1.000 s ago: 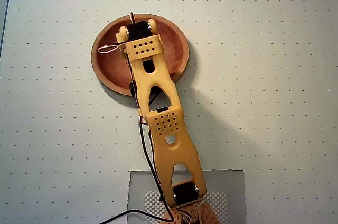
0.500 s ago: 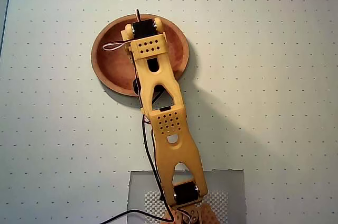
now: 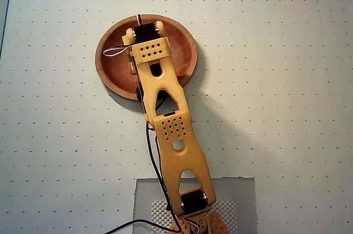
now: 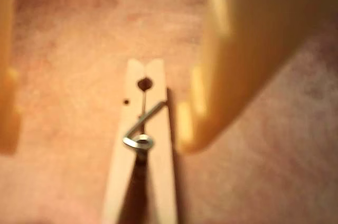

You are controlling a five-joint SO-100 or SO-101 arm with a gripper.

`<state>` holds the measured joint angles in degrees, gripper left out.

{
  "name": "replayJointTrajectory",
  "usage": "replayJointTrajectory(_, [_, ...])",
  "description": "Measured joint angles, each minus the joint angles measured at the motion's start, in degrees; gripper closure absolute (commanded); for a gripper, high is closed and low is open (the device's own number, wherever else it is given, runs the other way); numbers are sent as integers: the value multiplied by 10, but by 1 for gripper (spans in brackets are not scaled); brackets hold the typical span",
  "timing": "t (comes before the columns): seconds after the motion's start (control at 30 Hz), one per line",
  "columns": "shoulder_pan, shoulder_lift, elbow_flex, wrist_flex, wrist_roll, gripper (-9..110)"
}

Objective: Grasp a clothespin and put it in the bowl.

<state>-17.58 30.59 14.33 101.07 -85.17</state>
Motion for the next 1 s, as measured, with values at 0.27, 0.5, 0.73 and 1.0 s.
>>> replayJointTrajectory(0.27, [-11, 0, 0, 0, 0, 90])
replayJointTrajectory(0.5, [-15, 3, 33, 0, 10, 105])
replayJointTrajectory(0.73, [-18, 111, 143, 0, 25, 105])
replayJointTrajectory(1.0, [-27, 288, 299, 0, 45, 105])
